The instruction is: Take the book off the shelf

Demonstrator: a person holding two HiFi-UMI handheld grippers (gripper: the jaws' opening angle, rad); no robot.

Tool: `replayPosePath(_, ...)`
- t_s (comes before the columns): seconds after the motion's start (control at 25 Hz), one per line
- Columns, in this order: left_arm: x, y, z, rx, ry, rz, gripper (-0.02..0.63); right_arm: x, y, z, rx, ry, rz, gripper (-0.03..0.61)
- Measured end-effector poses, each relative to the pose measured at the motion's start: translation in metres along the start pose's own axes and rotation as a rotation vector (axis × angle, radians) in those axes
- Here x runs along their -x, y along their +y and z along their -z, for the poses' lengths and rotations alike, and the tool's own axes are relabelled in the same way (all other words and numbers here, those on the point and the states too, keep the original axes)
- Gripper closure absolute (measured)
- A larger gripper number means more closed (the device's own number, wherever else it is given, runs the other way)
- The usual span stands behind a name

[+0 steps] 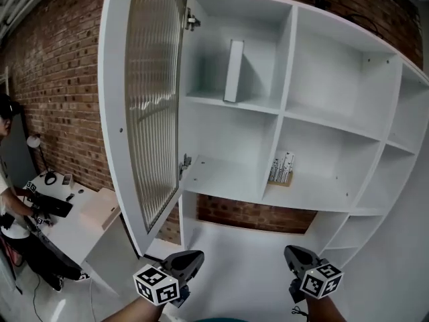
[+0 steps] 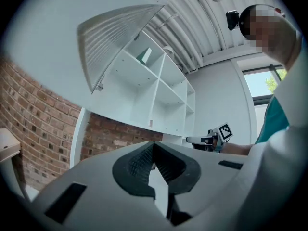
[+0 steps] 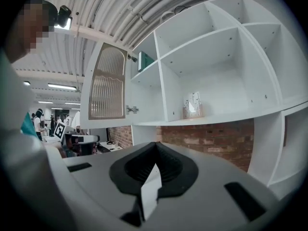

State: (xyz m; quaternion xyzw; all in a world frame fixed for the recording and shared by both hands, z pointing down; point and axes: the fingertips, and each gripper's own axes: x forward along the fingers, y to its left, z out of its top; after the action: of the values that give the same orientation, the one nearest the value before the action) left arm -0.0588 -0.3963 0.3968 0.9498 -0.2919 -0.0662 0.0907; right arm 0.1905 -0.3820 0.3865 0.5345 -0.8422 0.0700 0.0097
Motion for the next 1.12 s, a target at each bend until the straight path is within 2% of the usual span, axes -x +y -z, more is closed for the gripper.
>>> replayPosePath(0.16,-0.026,-0.014,-0.047,-0.059,-0.071,-0.074,0.606,-0.005,-0.014,-0.028,0.037,-0.019,-0.068,0.557)
replayPosePath(0.32,-0.049,-0.019,-0.089,-0.082,-0.12,-0.134,0.606,-0.013,-0.023,-0.058,0.072,-0.043,-0.101,0.557)
replayPosePath(0.6,-0.084,-0.019,-0.17,-0.163,-0.155,-0.186,0.606,-0.029,-0.024,-0.131,0.137,-0.102,-0.089,0.557)
replayPosePath(0.92,-0.112,-0.007,-0.282,-0.206,-0.228,-0.253,0.601,-0.042,-0.017,-0.2,0.188,-0.137,-0.068,0.557)
replayPosePath(1.12,-0.126,0.001,-0.318,-0.254,-0.219,-0.294,0.539,-0.049,-0.014,-0.234,0.178,-0.156,-0.057,0.557)
